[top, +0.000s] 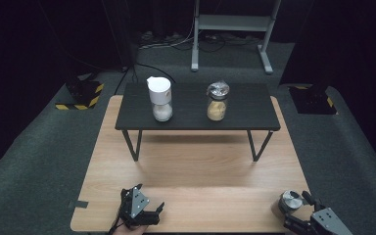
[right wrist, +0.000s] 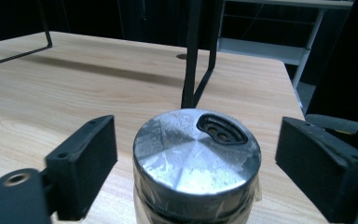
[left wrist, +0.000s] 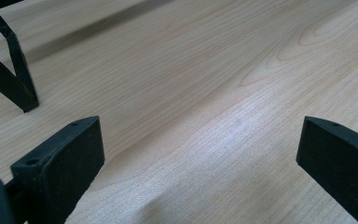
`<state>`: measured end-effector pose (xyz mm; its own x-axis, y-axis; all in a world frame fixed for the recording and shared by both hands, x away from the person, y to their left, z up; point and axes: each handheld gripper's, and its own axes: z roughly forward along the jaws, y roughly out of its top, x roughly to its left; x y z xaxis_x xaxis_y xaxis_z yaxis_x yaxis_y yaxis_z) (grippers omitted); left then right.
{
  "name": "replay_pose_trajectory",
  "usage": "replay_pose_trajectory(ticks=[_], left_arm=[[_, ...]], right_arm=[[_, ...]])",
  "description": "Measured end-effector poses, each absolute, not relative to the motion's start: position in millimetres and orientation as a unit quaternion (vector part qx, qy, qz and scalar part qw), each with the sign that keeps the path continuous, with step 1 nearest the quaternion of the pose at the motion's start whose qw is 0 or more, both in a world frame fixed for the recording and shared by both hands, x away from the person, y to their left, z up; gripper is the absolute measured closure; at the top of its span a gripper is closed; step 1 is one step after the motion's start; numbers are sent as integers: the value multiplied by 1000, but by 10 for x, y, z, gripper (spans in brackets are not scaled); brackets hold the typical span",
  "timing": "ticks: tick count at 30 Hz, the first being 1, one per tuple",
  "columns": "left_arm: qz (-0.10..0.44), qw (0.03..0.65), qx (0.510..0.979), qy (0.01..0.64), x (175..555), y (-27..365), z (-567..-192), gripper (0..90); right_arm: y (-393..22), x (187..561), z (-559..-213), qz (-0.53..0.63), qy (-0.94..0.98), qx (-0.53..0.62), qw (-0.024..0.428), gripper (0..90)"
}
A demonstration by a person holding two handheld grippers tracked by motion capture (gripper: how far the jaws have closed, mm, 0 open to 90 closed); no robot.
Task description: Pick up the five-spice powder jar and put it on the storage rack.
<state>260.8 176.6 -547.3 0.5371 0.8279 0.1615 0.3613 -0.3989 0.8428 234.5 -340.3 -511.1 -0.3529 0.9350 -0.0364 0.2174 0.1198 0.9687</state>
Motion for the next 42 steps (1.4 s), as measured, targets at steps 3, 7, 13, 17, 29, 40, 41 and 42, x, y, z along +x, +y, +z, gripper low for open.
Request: replay_pose_trajectory(ticks=[3,7,13,17,29,40,41,42], left_arm=[[295,396,782,380,2606,1766,-5473,9],[295,395,782,380,2608,1767,-5472,9],[294,397,782,381,2607,1769,-5472,9],[293,398,782,381,2608,1770,-5472,9],[292,399,782,380,2608,1772,-5472,9],[292,399,782,379,2607,1772,-5472,9],[292,399,782,379,2607,1772,-5472,9],[292,399,782,379,2607,1772,-5472,9]], right_arm=[[-3413,2342,-5125,497,656,441,359,158],[-3419,2335,-5146,497,658,441,355,196],[-3417,2333,-5162,498,659,441,352,235],[-3424,2337,-5180,497,660,442,350,262],[-3438,2333,-5190,505,656,444,342,326],[-3434,2331,-5189,506,654,446,343,336],[-3433,2332,-5188,505,654,445,343,336],[-3430,2331,-5186,505,655,445,344,338]])
